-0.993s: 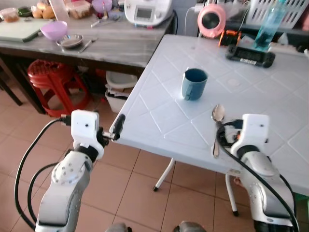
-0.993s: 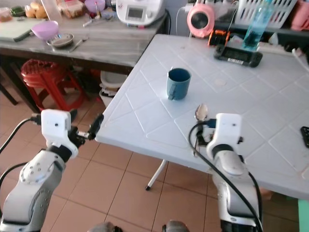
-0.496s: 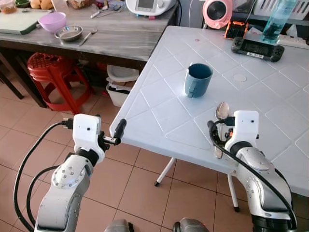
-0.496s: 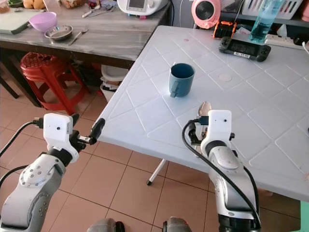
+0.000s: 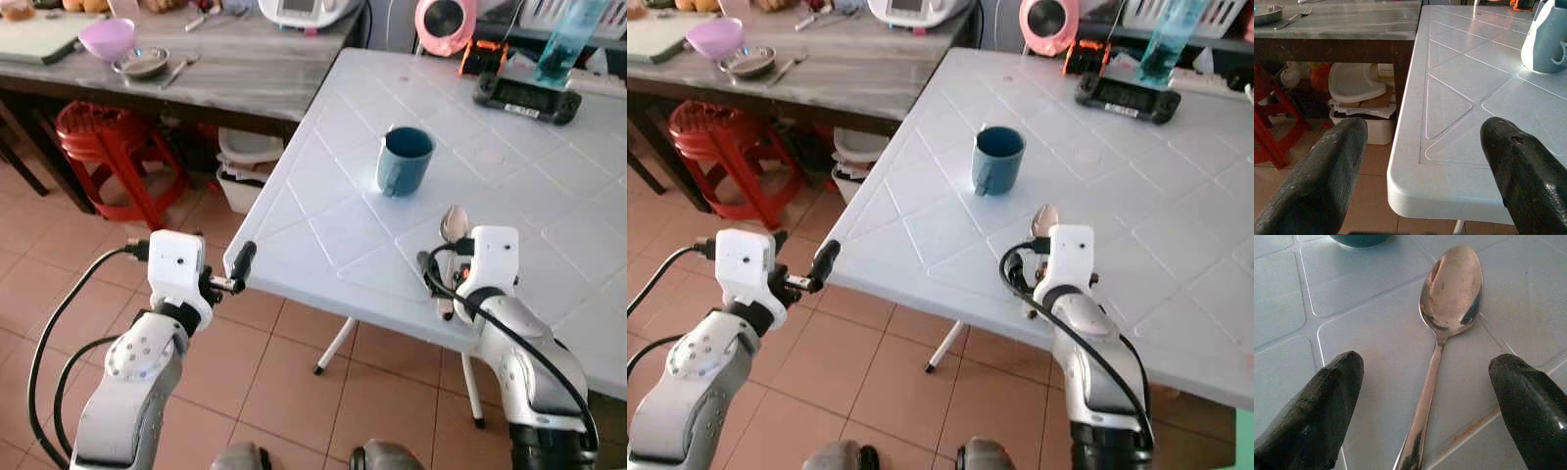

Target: Setting the table

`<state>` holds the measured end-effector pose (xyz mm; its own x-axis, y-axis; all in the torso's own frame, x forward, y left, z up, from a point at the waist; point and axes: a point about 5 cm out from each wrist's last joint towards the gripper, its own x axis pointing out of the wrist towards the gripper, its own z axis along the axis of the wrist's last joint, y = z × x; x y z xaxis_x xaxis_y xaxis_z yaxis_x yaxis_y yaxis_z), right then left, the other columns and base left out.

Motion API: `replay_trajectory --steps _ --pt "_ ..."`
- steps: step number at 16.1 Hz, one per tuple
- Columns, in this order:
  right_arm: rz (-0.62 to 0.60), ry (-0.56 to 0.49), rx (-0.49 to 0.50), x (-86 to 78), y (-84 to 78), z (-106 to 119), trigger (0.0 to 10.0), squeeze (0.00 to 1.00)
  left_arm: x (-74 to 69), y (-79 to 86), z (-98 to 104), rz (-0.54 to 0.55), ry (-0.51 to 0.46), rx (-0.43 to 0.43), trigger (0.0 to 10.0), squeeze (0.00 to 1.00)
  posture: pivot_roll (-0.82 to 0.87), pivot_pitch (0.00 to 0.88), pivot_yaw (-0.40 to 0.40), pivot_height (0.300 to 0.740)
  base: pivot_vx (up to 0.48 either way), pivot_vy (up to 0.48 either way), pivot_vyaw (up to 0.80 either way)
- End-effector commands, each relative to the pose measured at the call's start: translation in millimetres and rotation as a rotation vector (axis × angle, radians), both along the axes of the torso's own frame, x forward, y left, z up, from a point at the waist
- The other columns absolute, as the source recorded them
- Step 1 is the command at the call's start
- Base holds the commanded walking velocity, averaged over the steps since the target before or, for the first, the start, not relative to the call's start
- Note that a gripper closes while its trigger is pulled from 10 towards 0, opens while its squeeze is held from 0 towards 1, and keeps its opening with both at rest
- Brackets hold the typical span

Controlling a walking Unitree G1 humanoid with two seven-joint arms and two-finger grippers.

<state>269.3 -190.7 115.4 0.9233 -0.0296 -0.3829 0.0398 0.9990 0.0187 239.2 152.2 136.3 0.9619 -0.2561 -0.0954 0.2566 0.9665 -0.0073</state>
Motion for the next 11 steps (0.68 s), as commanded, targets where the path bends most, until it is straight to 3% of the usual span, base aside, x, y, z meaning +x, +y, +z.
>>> replay_trajectory --steps 1,9,11 --pt "-0.014 0.02 0.02 1.3 -2.1 -2 0.0 0.0 0.6 -0.9 5 -0.006 -0.018 0.016 10.0 0.0 0.01 0.072 0.034 0.74 0.0 0.0 0.0" --pt "-0.021 0.086 0.07 6.3 -8.1 -8 0.0 0.0 1.9 -2.3 5 -0.02 -0.016 0.021 10.0 0.0 0.01 0.067 0.037 0.74 0.0 0.0 0.0" --pt "0.004 0.114 0.075 9.1 -10.0 -12 0.0 0.0 -1.6 -7.1 6 -0.082 -0.044 0.079 10.0 0.0 0.01 0.068 0.038 0.74 0.0 0.0 0.0"
